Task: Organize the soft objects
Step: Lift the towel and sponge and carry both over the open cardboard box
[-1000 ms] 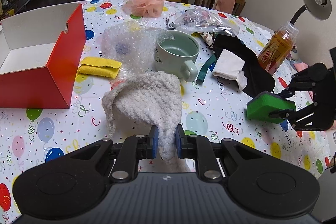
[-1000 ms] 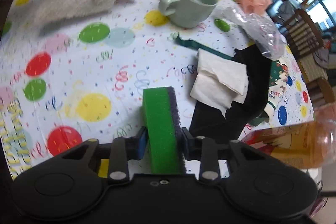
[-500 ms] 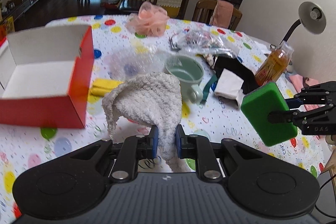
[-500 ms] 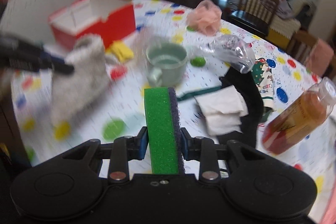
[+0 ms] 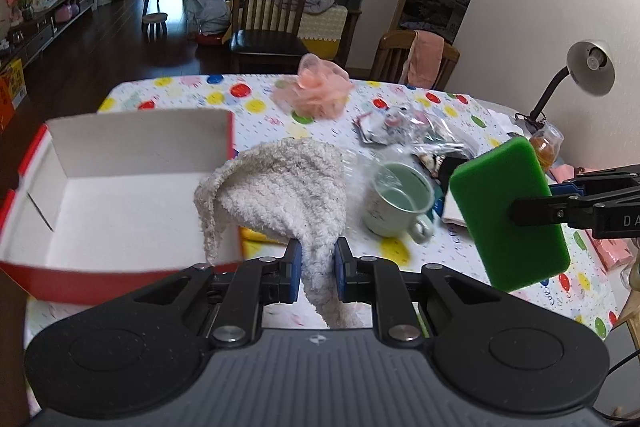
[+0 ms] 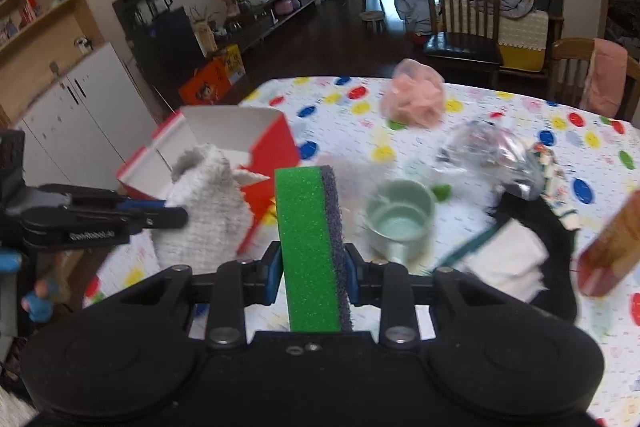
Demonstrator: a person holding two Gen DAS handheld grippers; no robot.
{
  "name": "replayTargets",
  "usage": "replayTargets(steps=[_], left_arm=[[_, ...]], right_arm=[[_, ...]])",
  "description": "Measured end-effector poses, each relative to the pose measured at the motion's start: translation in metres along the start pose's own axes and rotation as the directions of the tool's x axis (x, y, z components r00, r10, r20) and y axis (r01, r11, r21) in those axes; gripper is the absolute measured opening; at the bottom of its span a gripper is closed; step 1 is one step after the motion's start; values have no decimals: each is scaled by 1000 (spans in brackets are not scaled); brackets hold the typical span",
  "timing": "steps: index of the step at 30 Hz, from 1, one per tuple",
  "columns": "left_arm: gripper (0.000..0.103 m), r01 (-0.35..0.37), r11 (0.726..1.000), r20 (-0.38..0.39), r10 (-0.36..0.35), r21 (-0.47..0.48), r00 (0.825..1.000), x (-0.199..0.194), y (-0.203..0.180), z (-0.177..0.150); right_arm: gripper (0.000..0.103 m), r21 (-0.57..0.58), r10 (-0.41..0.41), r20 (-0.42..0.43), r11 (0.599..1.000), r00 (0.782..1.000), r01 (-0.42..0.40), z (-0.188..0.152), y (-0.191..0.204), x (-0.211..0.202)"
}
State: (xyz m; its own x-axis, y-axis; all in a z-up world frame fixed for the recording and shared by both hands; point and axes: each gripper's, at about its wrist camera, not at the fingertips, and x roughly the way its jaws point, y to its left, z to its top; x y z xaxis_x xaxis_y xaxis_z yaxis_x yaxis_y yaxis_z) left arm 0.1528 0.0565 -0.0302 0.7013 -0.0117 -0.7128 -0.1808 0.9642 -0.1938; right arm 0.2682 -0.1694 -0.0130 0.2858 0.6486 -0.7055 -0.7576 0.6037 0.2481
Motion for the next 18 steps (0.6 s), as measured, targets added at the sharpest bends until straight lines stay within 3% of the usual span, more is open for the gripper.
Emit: replayTargets(steps=[8,18], left_arm=[[16,-11,999,12,11,42,1000,-16,63,27],[16,-64,995,-9,65,82,998,-13,148,58]], right_arm=[[31,59,28,41,998,999,-31,36,58,33],[31,74,2,55,997,998,-6,68,113,94]])
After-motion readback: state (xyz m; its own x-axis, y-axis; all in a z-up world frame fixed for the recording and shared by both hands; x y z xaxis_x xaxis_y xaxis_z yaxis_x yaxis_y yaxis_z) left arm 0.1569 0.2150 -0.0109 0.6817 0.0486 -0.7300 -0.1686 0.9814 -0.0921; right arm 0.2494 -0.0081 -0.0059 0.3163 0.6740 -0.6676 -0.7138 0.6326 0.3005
